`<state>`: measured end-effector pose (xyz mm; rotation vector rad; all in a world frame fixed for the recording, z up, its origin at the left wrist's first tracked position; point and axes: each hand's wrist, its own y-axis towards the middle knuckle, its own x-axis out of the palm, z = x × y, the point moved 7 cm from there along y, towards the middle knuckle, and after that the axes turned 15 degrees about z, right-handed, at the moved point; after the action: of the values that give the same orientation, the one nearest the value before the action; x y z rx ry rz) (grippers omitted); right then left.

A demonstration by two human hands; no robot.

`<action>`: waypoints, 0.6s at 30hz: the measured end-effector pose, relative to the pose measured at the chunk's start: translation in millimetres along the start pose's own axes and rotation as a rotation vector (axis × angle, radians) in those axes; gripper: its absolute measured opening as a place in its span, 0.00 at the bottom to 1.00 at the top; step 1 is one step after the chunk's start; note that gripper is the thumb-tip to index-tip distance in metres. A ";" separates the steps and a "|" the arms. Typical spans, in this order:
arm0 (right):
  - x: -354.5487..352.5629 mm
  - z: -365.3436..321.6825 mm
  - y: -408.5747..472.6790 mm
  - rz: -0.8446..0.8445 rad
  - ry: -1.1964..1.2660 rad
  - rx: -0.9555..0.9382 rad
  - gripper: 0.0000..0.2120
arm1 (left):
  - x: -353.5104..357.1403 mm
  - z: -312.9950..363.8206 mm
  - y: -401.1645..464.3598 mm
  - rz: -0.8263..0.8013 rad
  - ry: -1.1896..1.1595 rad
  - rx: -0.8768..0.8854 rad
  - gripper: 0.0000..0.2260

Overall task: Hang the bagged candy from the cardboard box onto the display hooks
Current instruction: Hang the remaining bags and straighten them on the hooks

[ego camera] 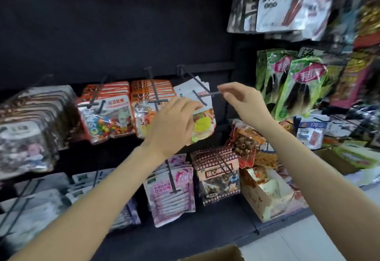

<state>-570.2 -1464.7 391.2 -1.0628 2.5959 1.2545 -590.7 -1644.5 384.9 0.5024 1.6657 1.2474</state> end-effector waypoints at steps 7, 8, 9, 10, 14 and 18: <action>44.2 -6.6 44.9 -0.289 0.144 0.418 0.10 | 43.3 8.7 25.5 -0.237 -0.357 -0.605 0.28; 48.8 -7.9 47.9 -0.306 0.109 0.402 0.10 | 45.1 6.7 31.5 -0.221 -0.370 -0.620 0.27; 52.5 -7.0 50.6 -0.311 0.081 0.382 0.12 | 46.8 4.2 34.9 -0.211 -0.376 -0.625 0.26; 56.0 -4.7 53.4 -0.310 0.064 0.364 0.14 | 47.6 1.7 35.8 -0.210 -0.385 -0.629 0.26; 61.8 10.3 75.3 -0.265 -0.148 0.142 0.17 | 51.4 -21.9 23.7 -0.232 -0.428 -0.667 0.23; 83.0 9.7 97.8 -0.373 -0.289 -0.059 0.19 | 71.6 -44.7 19.6 -0.392 0.112 -0.429 0.29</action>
<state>-695.1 -1462.1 421.6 -1.2025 2.0465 1.2841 -666.1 -1603.9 371.4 -0.1527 1.4385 1.2993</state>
